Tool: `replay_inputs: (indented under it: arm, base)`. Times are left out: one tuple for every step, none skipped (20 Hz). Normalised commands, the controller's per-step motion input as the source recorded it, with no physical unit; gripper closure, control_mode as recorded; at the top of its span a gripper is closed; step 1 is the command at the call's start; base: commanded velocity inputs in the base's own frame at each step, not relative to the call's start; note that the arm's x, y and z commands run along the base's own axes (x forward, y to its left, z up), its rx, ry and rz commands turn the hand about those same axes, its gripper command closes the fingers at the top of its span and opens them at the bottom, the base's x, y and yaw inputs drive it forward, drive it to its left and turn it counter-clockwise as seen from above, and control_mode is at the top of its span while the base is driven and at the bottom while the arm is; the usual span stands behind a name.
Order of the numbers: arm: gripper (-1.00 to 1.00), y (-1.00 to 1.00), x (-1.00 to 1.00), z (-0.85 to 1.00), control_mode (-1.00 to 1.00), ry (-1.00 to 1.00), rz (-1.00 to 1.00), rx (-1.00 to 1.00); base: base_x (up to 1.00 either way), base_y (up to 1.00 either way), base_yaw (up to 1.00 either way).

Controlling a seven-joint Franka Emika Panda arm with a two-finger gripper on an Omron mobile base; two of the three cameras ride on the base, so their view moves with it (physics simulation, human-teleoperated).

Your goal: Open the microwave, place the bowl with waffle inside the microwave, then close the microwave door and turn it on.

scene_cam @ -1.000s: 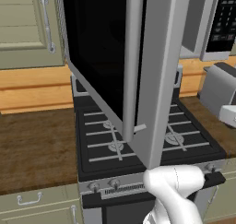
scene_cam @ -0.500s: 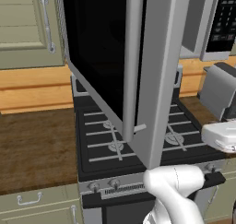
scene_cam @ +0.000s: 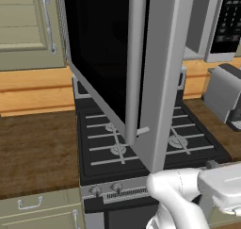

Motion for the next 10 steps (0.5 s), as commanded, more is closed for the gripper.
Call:
replay_inputs:
  arm:
    - [-1.00,1.00,0.00,0.00,-1.00,-0.11,-0.03,0.00]
    - [-1.00,0.97,-0.11,0.00,-1.00,-0.10,-0.05,0.00]
    - [-1.00,0.89,-0.36,0.00,-1.00,-0.15,-0.07,0.00]
    - [-1.00,0.98,-0.34,0.00,-1.00,-0.18,-0.09,0.00]
    - [-1.00,1.00,-0.43,0.00,-1.00,-0.21,-0.10,0.00]
    - [-1.00,0.96,-0.78,0.00,-1.00,-0.20,-0.11,0.00]
    - [-1.00,0.99,-1.00,0.00,-1.00,-0.21,-0.11,0.00]
    - [-1.00,1.00,-0.97,0.00,-1.00,-0.25,-0.12,0.00]
    - [-1.00,1.00,-0.49,0.00,-1.00,-0.33,-0.17,0.00]
    - [-1.00,1.00,-0.09,0.07,-1.00,-0.40,-0.23,0.00]
  base:
    - [0.00,0.00,0.00]
    - [0.00,0.00,0.00]
    - [0.00,0.00,0.00]
    - [0.00,0.00,0.00]
    - [0.00,0.00,0.00]
    - [0.00,0.00,0.00]
    - [0.00,0.00,0.00]
    - [0.00,0.00,0.00]
    - [0.00,0.00,0.00]
    - [0.00,0.00,0.00]
